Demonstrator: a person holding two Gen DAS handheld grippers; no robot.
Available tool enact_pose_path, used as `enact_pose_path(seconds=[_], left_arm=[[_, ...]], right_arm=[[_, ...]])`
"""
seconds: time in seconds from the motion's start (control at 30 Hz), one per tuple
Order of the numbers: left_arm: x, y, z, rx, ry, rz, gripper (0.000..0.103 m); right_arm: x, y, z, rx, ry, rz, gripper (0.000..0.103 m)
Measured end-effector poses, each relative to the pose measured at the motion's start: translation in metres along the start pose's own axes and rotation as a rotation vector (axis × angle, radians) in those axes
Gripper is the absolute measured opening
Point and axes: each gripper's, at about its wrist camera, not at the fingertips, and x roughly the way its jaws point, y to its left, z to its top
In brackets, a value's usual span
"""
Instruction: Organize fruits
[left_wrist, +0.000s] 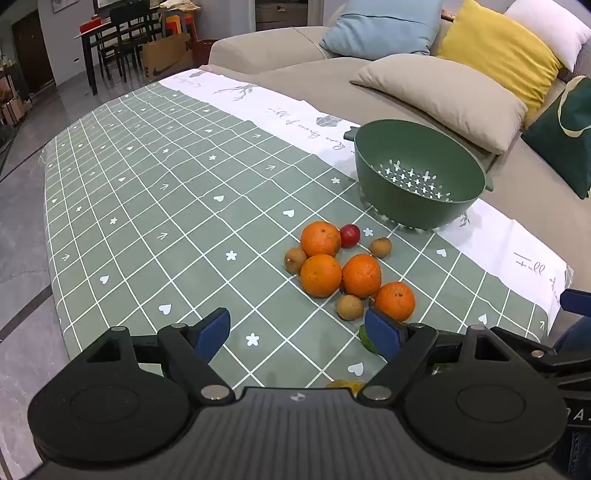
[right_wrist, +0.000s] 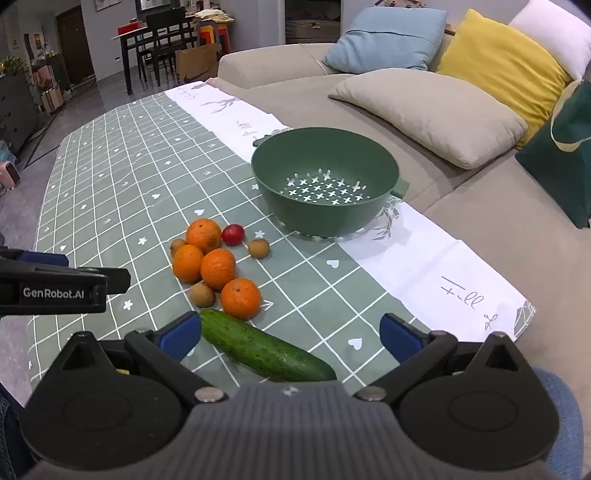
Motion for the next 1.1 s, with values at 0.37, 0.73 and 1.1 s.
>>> enact_pose_path(seconds=[0.37, 0.73, 1.1], left_arm=[[-0.0038, 0.0007, -0.0034, 0.005, 0.001, 0.008, 0.097], [-0.0025, -0.0011, -0.0053, 0.001, 0.013, 0.012, 0.097], [-0.0026, 0.0012, -0.0056, -0.001, 0.017, 0.01, 0.097]], right_arm=[[-0.0012, 0.0063, -0.0013, -0.015, 0.004, -0.007, 0.099], [-0.0008, 0.0052, -0.0047, -0.015, 0.006, -0.009, 0.099], [-0.0006, 0.0037, -0.0052, -0.011, 0.009, -0.011, 0.099]])
